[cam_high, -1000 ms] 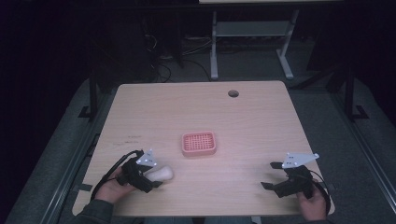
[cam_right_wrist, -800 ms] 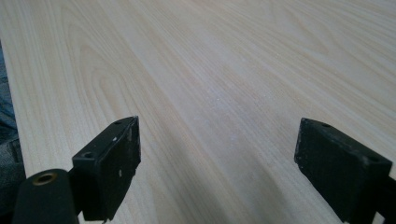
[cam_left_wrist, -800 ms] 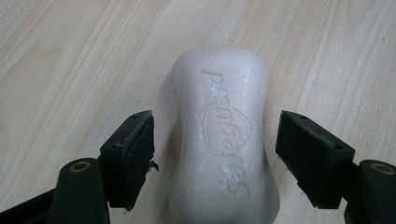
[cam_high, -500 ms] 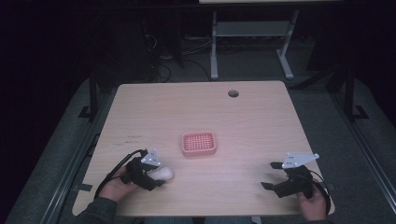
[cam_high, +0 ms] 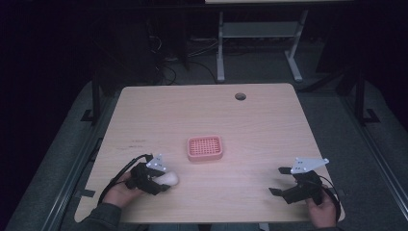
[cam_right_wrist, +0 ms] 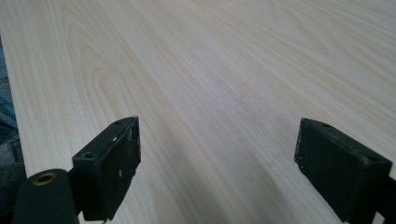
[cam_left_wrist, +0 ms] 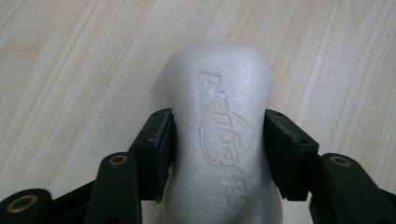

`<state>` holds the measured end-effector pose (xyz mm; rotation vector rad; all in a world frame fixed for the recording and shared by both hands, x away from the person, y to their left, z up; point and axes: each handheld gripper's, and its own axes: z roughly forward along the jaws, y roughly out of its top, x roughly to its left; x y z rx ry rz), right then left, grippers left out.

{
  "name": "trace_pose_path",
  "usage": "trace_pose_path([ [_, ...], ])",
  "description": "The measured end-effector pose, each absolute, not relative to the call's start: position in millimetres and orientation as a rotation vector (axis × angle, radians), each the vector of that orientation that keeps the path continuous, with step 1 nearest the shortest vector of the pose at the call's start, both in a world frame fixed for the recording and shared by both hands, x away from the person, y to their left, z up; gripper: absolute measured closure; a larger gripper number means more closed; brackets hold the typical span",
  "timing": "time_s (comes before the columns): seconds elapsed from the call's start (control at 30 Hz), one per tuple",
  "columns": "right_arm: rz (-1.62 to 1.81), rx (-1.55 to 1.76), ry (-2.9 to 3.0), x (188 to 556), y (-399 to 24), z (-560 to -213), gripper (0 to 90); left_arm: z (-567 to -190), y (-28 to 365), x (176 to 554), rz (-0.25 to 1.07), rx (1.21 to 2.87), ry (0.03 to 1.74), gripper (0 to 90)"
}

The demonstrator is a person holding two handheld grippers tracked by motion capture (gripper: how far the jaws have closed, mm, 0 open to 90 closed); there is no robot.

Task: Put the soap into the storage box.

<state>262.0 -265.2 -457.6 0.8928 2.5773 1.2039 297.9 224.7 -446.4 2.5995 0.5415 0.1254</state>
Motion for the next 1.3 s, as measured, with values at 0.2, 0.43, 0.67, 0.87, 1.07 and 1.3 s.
trace_pose_path([
  [0.2,1.204,0.889,2.576,261.9,-265.4,-457.4,14.2,-445.7,223.8,297.8,0.123,2.609,0.551,48.6],
  [0.43,1.206,0.885,2.576,261.7,-265.2,-456.9,14.2,-445.1,223.5,298.3,0.129,2.611,0.559,49.0],
  [0.67,1.206,0.886,2.574,260.8,-265.1,-456.2,14.2,-444.1,222.5,297.9,0.113,2.610,0.558,49.2],
  [0.87,1.210,0.882,2.572,260.1,-264.3,-455.9,14.2,-439.2,223.7,296.6,0.125,2.599,0.559,49.2],
  [1.07,1.213,0.880,2.569,258.9,-264.1,-455.7,14.2,-434.2,226.3,296.2,0.137,2.578,0.570,49.3],
  [1.3,1.210,0.879,2.570,257.9,-263.7,-455.5,14.1,-427.6,221.4,300.4,0.144,2.583,0.553,49.3],
])
